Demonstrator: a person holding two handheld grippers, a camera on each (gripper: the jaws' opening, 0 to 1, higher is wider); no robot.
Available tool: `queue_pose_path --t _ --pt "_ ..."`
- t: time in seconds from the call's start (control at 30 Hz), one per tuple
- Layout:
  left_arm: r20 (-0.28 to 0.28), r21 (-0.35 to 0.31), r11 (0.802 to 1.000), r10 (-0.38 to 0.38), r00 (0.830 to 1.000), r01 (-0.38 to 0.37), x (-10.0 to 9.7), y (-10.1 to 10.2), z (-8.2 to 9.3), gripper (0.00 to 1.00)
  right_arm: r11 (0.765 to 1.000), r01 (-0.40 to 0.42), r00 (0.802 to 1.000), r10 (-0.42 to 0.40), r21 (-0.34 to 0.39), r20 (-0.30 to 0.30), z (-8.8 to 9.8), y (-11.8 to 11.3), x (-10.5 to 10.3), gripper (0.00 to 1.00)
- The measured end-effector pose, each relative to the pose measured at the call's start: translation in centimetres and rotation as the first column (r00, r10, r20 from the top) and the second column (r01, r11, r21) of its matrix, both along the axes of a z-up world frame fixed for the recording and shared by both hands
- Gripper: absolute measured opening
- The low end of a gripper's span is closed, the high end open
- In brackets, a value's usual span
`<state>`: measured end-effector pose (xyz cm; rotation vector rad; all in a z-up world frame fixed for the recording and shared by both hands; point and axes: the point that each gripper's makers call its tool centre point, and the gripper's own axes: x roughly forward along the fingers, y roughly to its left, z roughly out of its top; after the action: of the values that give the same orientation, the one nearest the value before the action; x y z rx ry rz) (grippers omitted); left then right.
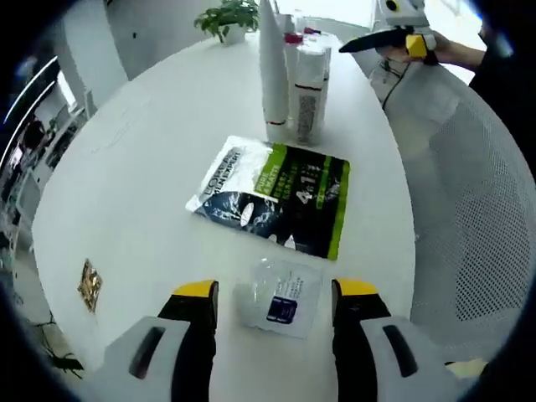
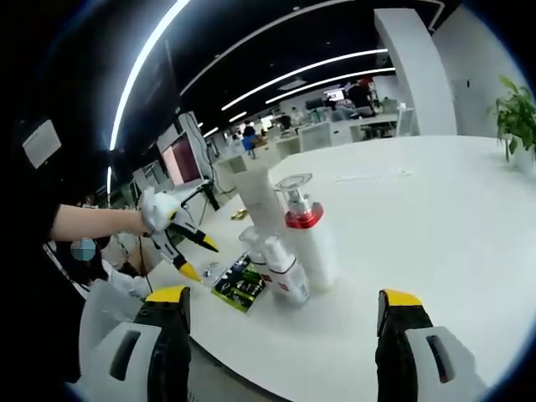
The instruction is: Arrange the skincare products in the storage area until every visible bottle or jar stands upright without overlapping.
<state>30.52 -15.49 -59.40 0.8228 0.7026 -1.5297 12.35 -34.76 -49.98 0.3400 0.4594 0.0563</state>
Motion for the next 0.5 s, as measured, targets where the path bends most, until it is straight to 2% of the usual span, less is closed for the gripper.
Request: queue_pose_path --t 0.07,0.1,0.2,0.23,0.37,0.43,0.47,0.5 --pt "-0.053 -0.079 0.991 0.105 0.993 -0.109 -0.1 -0.6 0.7 0.55 1.0 0.002 1.0 -0.002 0.0 0.003 0.0 -0.1 0.0 0.98" --pt "-0.09 -0.118 0.98 0.148 0.985 -0.158 -0.7 -0.8 1.3 0.56 1.0 0.002 1.0 -0.002 0.0 0.005 0.1 0.0 0.0 0.98" --pt "-0.158 -0.173 0.948 0.24 0.958 -0.266 -0.5 -0.8 1.7 0.6 1.0 0.0 1.0 0.0 -0.001 0.007 0.1 0.0 0.0 0.98" --pt "-0.188 -0.2 0.933 0.262 0.947 -0.298 -0.7 -0.9 2.2 0.62 1.0 0.0 1.0 0.0 -0.001 0.008 0.1 0.0 0.1 0.98" --pt "-0.236 -0.251 0.893 0.317 0.919 -0.373 -2.1 -0.9 4.4 0.64 1.0 -0.002 1.0 0.002 -0.001 0.012 0.2 0.0 0.1 0.98" --pt "-0.272 -0.288 0.851 0.367 0.889 -0.439 -1.9 -1.3 5.1 0.66 1.0 -0.003 1.0 0.003 -0.001 0.013 0.2 0.1 0.1 0.98" --pt "-0.299 -0.321 0.814 0.397 0.868 -0.484 -1.7 -1.4 5.9 0.67 1.0 -0.003 1.0 0.003 -0.001 0.014 0.2 0.1 0.1 0.98" --pt "-0.317 -0.334 0.793 0.415 0.853 -0.51 -1.6 -1.4 6.3 0.69 1.0 -0.004 1.0 0.004 0.001 0.016 0.3 0.1 0.1 0.98"
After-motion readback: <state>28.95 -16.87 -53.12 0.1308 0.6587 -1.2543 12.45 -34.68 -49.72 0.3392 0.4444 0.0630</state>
